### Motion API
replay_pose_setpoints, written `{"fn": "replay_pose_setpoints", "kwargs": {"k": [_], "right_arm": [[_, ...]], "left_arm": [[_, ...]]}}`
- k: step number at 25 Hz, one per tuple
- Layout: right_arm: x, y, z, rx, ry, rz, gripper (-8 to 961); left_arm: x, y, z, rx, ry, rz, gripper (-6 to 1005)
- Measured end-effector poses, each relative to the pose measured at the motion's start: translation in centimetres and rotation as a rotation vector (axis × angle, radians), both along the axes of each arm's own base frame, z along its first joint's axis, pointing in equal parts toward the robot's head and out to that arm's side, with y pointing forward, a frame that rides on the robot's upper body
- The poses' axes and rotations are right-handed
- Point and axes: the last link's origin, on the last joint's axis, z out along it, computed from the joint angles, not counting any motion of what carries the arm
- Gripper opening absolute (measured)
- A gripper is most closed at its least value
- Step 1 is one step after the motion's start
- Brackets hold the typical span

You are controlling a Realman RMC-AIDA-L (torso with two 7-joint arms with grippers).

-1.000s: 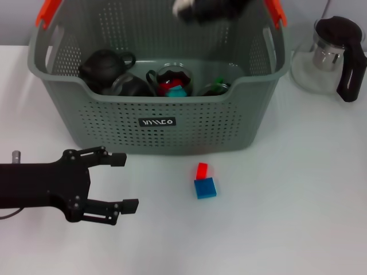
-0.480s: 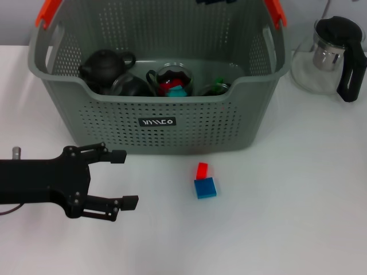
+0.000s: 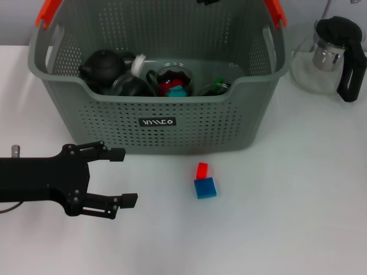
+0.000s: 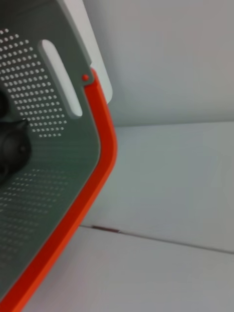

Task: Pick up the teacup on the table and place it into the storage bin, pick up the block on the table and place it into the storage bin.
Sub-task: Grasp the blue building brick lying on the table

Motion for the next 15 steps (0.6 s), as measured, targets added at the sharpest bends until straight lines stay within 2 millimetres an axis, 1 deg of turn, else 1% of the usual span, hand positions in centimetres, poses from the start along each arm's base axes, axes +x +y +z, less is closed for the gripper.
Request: {"fn": "replay_pose_setpoints", "kwargs": {"k": [2, 5, 10, 13, 15], "right_arm": [[-0.4, -0.3, 0.3, -0.005, 0.002, 0.017, 832], [-0.9, -1.3, 1.1, -0.026, 0.015, 0.048, 828], [-1.4, -4.3, 3.2, -0.079, 0.079, 0.119, 825], [-0.9, -6.5, 4.3, -0.121, 0.109, 0.167, 825], [-0.2, -7.7, 4.5, -0.150, 0.104, 0.189, 825]], "left_arm": [[0.0, 0.0, 0.1, -0.002, 0.000, 0.000, 963], [0.0, -0.1, 0.1, -0.002, 0.000, 0.002, 963], [0.0, -0.1, 0.1, -0.003, -0.002, 0.002, 962], [0.0, 0.0, 0.1, -0.004, -0.003, 0.002, 962], [0.0, 0.0, 0.1, -0.005, -0.003, 0.001, 962]]}}
